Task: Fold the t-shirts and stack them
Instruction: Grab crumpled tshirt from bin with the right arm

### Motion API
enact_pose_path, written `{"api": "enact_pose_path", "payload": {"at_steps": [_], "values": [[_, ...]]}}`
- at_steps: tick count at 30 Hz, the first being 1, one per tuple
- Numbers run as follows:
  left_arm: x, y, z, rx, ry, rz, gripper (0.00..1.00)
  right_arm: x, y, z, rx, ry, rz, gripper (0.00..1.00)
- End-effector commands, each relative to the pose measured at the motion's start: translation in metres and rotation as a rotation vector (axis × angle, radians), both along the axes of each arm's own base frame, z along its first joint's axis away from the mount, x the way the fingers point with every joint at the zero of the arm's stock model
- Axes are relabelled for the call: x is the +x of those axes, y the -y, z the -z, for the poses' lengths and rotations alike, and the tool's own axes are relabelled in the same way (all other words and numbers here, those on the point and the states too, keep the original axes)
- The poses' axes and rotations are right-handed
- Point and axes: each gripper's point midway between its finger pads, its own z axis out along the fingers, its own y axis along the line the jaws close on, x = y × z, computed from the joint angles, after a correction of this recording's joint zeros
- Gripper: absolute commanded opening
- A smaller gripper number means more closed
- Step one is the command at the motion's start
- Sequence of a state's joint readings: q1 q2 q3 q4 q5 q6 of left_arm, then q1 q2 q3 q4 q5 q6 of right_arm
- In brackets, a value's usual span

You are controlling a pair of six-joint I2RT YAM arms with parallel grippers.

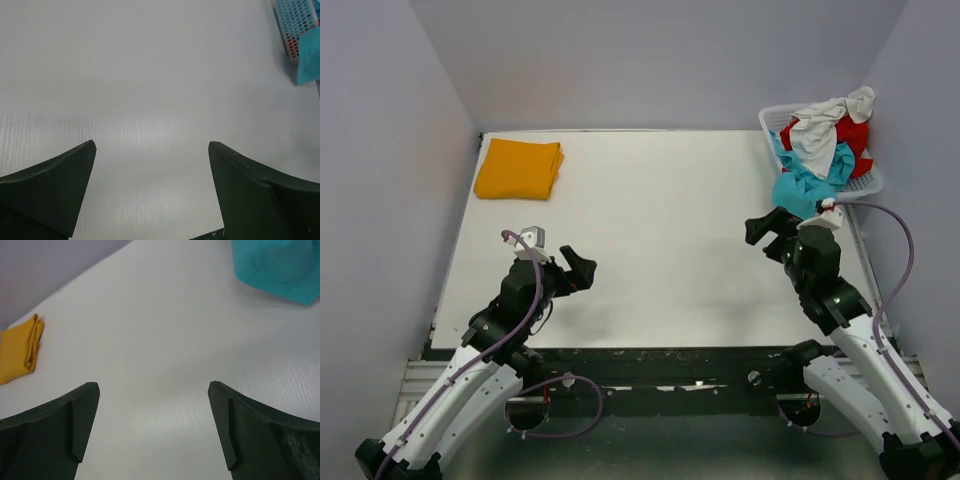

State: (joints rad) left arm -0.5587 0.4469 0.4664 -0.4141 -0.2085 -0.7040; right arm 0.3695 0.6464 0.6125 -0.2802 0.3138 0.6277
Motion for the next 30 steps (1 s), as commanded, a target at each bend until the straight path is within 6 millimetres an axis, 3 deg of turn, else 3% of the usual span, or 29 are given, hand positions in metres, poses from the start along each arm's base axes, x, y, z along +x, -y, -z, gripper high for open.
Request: {"api": "enact_pose_path", "payload": {"at_steps": [1, 6, 9, 12, 15, 19, 21, 22, 26, 30], "values": [[0.003, 0.007, -0.009, -0.026, 0.039, 0.026, 0.99, 0.029, 0.014, -0.03, -0.007, 0.059, 0.131, 1.0], [0.004, 0.006, -0.002, -0.009, 0.009, 0.018, 0.98, 0.081, 0.01, -0.055, -0.145, 0.031, 0.166, 1.0], [0.004, 0.005, 0.002, 0.005, -0.001, 0.015, 0.99, 0.124, 0.014, -0.054, -0.229, -0.034, 0.214, 1.0], [0.005, 0.005, 0.004, 0.011, -0.006, 0.012, 0.99, 0.173, 0.036, -0.049, -0.23, -0.1, 0.267, 1.0], [0.005, 0.007, 0.004, 0.003, -0.005, 0.023, 0.98, 0.217, 0.075, -0.041, -0.228, -0.135, 0.355, 1.0], [0.005, 0.006, 0.012, 0.015, -0.015, 0.019, 0.99, 0.272, 0.126, -0.019, -0.203, -0.168, 0.479, 1.0], [0.006, 0.005, 0.015, 0.014, -0.023, 0.008, 0.99, 0.298, 0.138, -0.007, -0.188, -0.169, 0.517, 1.0], [0.006, 0.005, 0.016, 0.01, -0.026, 0.005, 0.99, 0.307, 0.156, 0.0, -0.182, -0.174, 0.563, 1.0], [0.008, 0.007, 0.016, -0.011, -0.006, 0.007, 0.98, 0.35, 0.178, 0.033, -0.148, -0.153, 0.666, 1.0], [0.01, 0.003, 0.012, -0.012, 0.01, -0.015, 0.99, 0.375, 0.205, 0.061, -0.119, -0.122, 0.76, 0.99]]}}
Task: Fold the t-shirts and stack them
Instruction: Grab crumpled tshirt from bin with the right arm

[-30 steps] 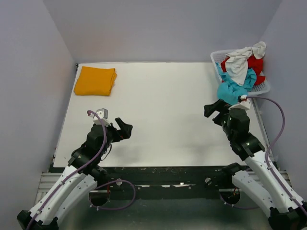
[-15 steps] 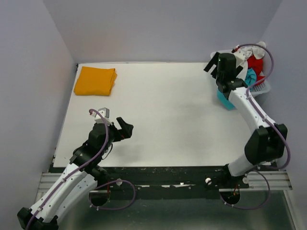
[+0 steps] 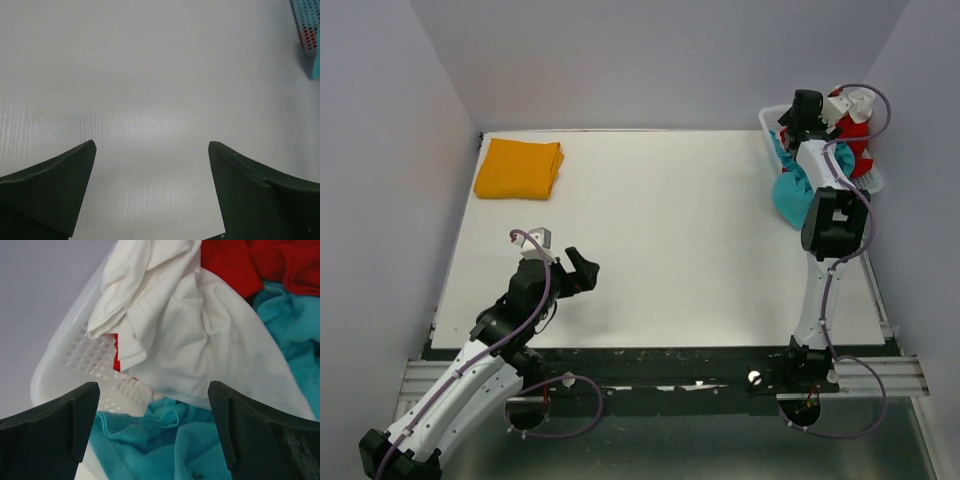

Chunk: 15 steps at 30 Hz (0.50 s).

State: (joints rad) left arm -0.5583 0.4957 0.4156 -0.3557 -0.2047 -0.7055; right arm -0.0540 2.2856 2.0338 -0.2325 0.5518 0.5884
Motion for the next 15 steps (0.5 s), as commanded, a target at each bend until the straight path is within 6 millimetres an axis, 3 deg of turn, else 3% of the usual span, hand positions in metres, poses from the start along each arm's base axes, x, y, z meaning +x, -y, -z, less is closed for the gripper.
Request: {"api": "enact_pose_path", "payload": {"at_steps": [1, 4, 7, 10, 12, 15], "values": [[0.005, -0.001, -0.01, -0.028, 0.047, -0.023, 0.99, 0.02, 0.031, 0.021, 0.014, 0.07, 0.14, 0.98], [0.006, -0.005, -0.009, -0.022, 0.049, -0.042, 0.99, 0.03, 0.042, 0.041, 0.054, 0.106, 0.153, 0.92], [0.006, -0.008, -0.008, -0.017, 0.045, -0.056, 0.99, 0.044, 0.036, 0.045, 0.067, 0.136, 0.074, 0.67], [0.007, -0.008, -0.007, -0.014, 0.043, -0.062, 0.98, 0.054, 0.028, 0.024, 0.044, 0.183, -0.005, 0.34], [0.008, -0.008, -0.007, -0.015, 0.046, -0.063, 0.99, 0.052, 0.03, -0.006, 0.025, 0.248, 0.002, 0.04], [0.007, -0.006, -0.007, -0.022, 0.045, -0.055, 0.99, 0.041, 0.021, -0.038, 0.009, 0.332, -0.06, 0.01]]}}
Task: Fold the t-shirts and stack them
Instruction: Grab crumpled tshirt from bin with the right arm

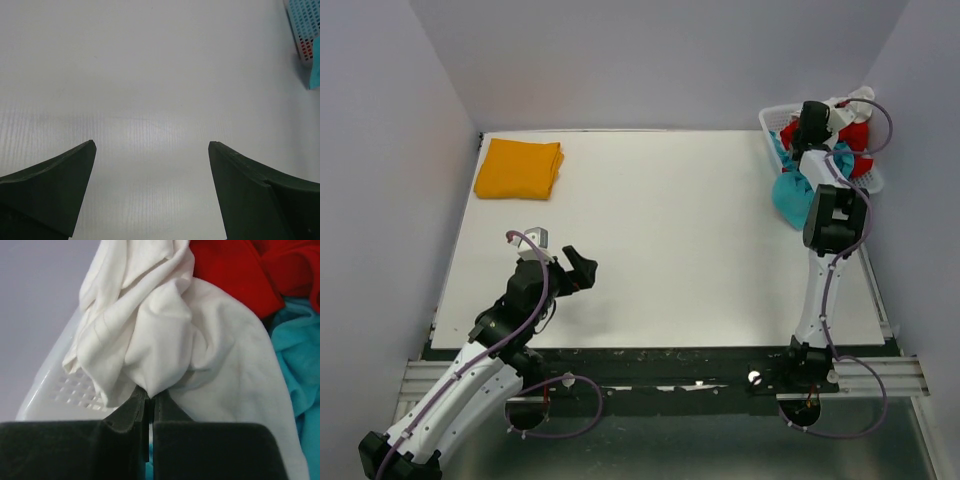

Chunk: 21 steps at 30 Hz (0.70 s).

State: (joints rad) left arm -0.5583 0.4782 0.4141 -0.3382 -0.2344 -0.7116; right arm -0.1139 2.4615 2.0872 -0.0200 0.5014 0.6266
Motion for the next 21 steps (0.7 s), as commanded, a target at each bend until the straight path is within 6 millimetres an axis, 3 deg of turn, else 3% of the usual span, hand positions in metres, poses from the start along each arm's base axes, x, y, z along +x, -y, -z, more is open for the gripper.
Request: {"api": "enact_pose_path", "payload": {"at_steps": [1, 3, 4, 5, 6, 7, 12, 15, 17, 21], "values": [[0.003, -0.002, 0.0, -0.013, 0.012, -0.021, 0.98, -0.002, -0.019, -0.088, -0.008, 0.265, -0.106, 0.01], [0.002, -0.001, -0.002, -0.022, 0.013, -0.014, 0.99, -0.013, -0.028, -0.091, 0.0, 0.279, -0.129, 0.01], [0.001, 0.0, -0.003, -0.025, 0.014, -0.009, 0.99, -0.019, -0.036, -0.109, 0.015, 0.345, -0.154, 0.01], [-0.001, 0.0, -0.003, -0.027, 0.014, -0.005, 0.99, -0.03, -0.046, -0.105, 0.025, 0.39, -0.198, 0.01], [-0.001, 0.0, -0.003, -0.03, 0.016, -0.004, 0.99, -0.039, -0.056, -0.129, 0.017, 0.503, -0.232, 0.01], [-0.002, -0.001, -0.004, -0.033, 0.017, -0.006, 0.98, -0.05, -0.064, -0.137, 0.019, 0.55, -0.242, 0.01], [-0.008, -0.003, -0.01, -0.053, 0.04, -0.002, 0.98, -0.076, -0.1, -0.218, -0.05, 0.675, -0.341, 0.01], [-0.009, -0.006, -0.011, -0.073, 0.042, -0.021, 0.99, -0.096, -0.133, -0.274, -0.079, 0.758, -0.471, 0.01], [-0.01, -0.008, -0.01, -0.072, 0.036, -0.035, 0.98, -0.097, -0.167, -0.298, -0.054, 0.709, -0.645, 0.01], [-0.013, -0.011, -0.015, -0.087, 0.028, -0.047, 0.99, -0.125, -0.265, -0.348, -0.086, 0.646, -0.997, 0.01]]}}
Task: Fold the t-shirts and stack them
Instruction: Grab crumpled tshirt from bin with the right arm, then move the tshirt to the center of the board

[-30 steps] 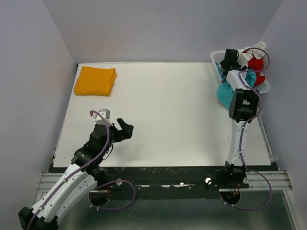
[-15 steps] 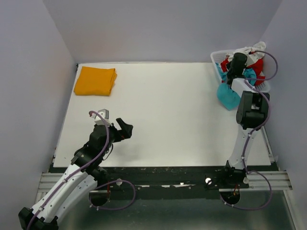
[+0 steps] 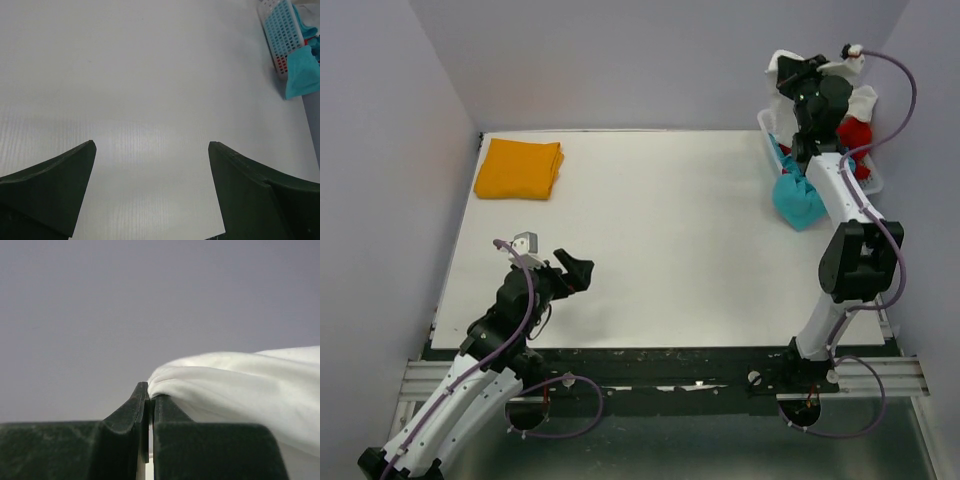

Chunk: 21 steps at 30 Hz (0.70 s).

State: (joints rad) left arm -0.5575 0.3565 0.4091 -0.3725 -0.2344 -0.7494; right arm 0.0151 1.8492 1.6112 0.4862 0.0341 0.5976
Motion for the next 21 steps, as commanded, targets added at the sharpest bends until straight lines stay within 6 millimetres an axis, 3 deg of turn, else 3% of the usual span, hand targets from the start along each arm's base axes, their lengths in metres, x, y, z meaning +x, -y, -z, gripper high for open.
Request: {"api": "enact_pose_path", "payload": {"at_steps": [1, 5, 8, 13, 17, 21], "values": [[-0.005, -0.006, 0.003, -0.018, -0.033, -0.033, 0.99, -0.06, -0.121, -0.082, -0.178, 0.056, -0.395, 0.01], [-0.012, -0.01, 0.0, -0.037, -0.045, -0.042, 0.98, -0.116, -0.198, -0.107, -0.177, 0.052, -0.646, 0.01], [-0.017, -0.02, -0.003, -0.035, -0.05, -0.083, 0.99, -0.164, -0.247, -0.112, -0.147, 0.056, -0.879, 0.01], [-0.022, -0.039, -0.014, -0.045, -0.055, -0.174, 0.99, -0.223, -0.324, -0.117, -0.211, 0.046, -1.13, 0.01], [-0.027, -0.047, -0.008, -0.072, -0.086, -0.227, 0.99, -0.263, -0.356, -0.129, -0.196, 0.098, -1.285, 0.01], [-0.032, -0.054, -0.002, -0.077, -0.11, -0.26, 0.98, -0.283, -0.365, -0.148, -0.156, 0.137, -1.323, 0.01]]}}
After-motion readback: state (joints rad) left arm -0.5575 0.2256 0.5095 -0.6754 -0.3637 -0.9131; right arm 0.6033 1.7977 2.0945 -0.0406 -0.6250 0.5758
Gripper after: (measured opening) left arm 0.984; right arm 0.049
